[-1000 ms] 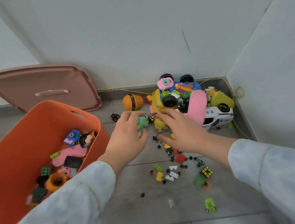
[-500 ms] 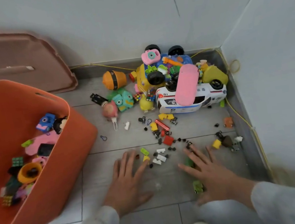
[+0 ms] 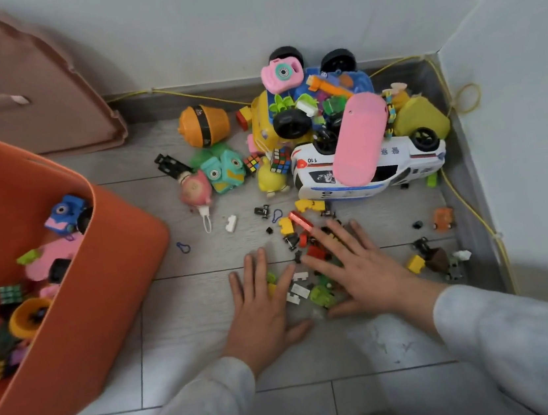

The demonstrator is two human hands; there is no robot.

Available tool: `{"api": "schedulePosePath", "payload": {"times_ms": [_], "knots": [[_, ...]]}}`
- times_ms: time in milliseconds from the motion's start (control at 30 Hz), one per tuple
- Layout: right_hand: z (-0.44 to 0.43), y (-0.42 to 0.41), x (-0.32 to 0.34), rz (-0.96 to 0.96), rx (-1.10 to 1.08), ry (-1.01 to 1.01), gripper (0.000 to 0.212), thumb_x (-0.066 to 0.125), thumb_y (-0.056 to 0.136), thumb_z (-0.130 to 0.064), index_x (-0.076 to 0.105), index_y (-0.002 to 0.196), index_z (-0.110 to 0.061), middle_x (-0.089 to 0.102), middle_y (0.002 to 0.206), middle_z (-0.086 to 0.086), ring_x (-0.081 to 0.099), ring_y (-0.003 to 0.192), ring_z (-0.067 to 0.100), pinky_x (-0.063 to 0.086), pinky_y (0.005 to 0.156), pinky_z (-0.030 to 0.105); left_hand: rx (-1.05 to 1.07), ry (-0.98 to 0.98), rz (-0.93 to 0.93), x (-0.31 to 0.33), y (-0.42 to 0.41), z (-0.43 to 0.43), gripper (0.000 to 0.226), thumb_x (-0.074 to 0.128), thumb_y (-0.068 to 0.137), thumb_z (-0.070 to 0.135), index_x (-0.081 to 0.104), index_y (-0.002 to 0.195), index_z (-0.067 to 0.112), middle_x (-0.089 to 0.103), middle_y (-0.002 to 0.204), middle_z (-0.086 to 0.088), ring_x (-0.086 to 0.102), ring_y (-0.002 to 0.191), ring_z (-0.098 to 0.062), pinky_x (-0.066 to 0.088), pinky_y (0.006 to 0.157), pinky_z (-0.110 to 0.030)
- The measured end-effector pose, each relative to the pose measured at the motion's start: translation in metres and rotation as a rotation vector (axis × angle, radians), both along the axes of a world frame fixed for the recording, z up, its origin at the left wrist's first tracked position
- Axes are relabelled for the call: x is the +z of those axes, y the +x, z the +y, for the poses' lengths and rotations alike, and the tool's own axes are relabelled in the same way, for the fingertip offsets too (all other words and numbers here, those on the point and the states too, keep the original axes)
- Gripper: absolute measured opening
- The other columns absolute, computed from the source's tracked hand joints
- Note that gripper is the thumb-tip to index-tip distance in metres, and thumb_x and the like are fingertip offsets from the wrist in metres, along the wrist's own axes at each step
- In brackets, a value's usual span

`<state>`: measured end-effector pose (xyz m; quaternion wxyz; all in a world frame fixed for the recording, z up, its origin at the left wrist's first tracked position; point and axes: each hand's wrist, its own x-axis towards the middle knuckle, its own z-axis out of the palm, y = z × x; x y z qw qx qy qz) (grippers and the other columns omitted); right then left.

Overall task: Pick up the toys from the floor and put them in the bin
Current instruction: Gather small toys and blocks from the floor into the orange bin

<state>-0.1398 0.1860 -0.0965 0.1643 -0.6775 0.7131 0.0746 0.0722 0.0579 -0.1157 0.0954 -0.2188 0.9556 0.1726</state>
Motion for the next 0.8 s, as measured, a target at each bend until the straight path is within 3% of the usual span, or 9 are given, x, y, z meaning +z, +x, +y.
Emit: {"api": "schedulePosePath", "payload": {"times_ms": [100,233,333,433,567,667,733,800], "knots": [[-0.022,-0.014,0.002,0.002,-0.029,-0.014,0.109,0.050,0.071,-0.086,0.001,0.157,-0.039,-0.007,0.167,0.011,0.000,0.152,0.039,0.026,0.112,0.061,-0.090,-0.043,0.040,-0.003,-0.008,-0.006,0.110,0.055,0.070,0.081,0.010,0.156,0.031,-0.001,0.164,-0.025,0.002,0.151,-0.045,0.020,0.112,-0.071],[-0.048,-0.020,0.008,0.018,-0.044,-0.056,0.092,0.054,0.078,-0.077,0.018,0.155,-0.041,0.022,0.164,0.005,0.031,0.139,0.039,0.045,0.096,0.055,-0.150,-0.084,0.028,-0.004,-0.009,-0.002,0.116,0.051,0.063,0.086,0.010,0.157,0.031,-0.001,0.165,-0.021,0.001,0.151,-0.044,0.019,0.111,-0.071],[-0.058,-0.011,0.007,-0.016,-0.074,-0.110,0.075,0.059,0.081,-0.068,0.038,0.146,-0.036,0.038,0.153,0.002,0.038,0.128,0.038,0.052,0.086,0.054,-0.052,-0.096,0.046,-0.006,-0.015,-0.002,0.108,0.054,0.068,0.082,0.018,0.155,0.029,0.004,0.165,-0.021,0.005,0.150,-0.046,0.021,0.111,-0.070],[-0.055,-0.005,0.001,-0.149,-0.108,-0.144,0.065,0.063,0.078,-0.059,0.049,0.134,-0.028,0.042,0.147,0.003,0.042,0.123,0.034,0.057,0.077,0.050,-0.027,-0.129,0.070,-0.005,-0.028,-0.019,0.099,0.052,0.073,0.080,0.021,0.155,0.031,0.005,0.164,-0.023,0.006,0.150,-0.047,0.017,0.114,-0.069],[-0.048,-0.010,-0.002,-0.256,-0.158,-0.119,0.073,0.058,0.070,-0.055,0.052,0.131,-0.018,0.045,0.140,0.001,0.044,0.120,0.029,0.054,0.089,0.048,-0.147,-0.117,0.159,-0.004,-0.044,-0.040,0.088,0.051,0.079,0.074,0.023,0.152,0.033,0.006,0.165,-0.020,0.005,0.151,-0.044,0.019,0.112,-0.069],[-0.041,-0.013,0.001,-0.242,-0.219,-0.154,0.068,0.056,0.069,-0.050,0.056,0.126,-0.014,0.052,0.131,0.002,0.047,0.117,0.028,0.054,0.090,0.046,-0.226,-0.096,0.169,-0.002,-0.059,-0.045,0.080,0.053,0.082,0.068,0.028,0.149,0.032,0.016,0.165,-0.015,0.006,0.152,-0.042,0.018,0.116,-0.065],[-0.033,-0.013,0.004,-0.235,-0.296,-0.185,0.067,0.059,0.073,-0.052,0.051,0.131,-0.019,0.047,0.136,0.001,0.043,0.121,0.025,0.054,0.088,0.046,-0.247,-0.096,0.138,-0.002,-0.063,-0.047,0.080,0.051,0.085,0.066,0.029,0.152,0.028,0.025,0.163,-0.007,0.007,0.152,-0.039,0.020,0.117,-0.060],[-0.027,-0.012,0.008,-0.233,-0.338,-0.169,0.080,0.062,0.076,-0.060,0.036,0.145,-0.028,0.035,0.148,0.000,0.037,0.129,0.024,0.054,0.091,0.045,-0.198,-0.102,0.152,-0.002,-0.062,-0.047,0.073,0.051,0.088,0.063,0.042,0.147,0.021,0.041,0.153,-0.003,0.022,0.148,-0.038,0.033,0.110,-0.055]]}}
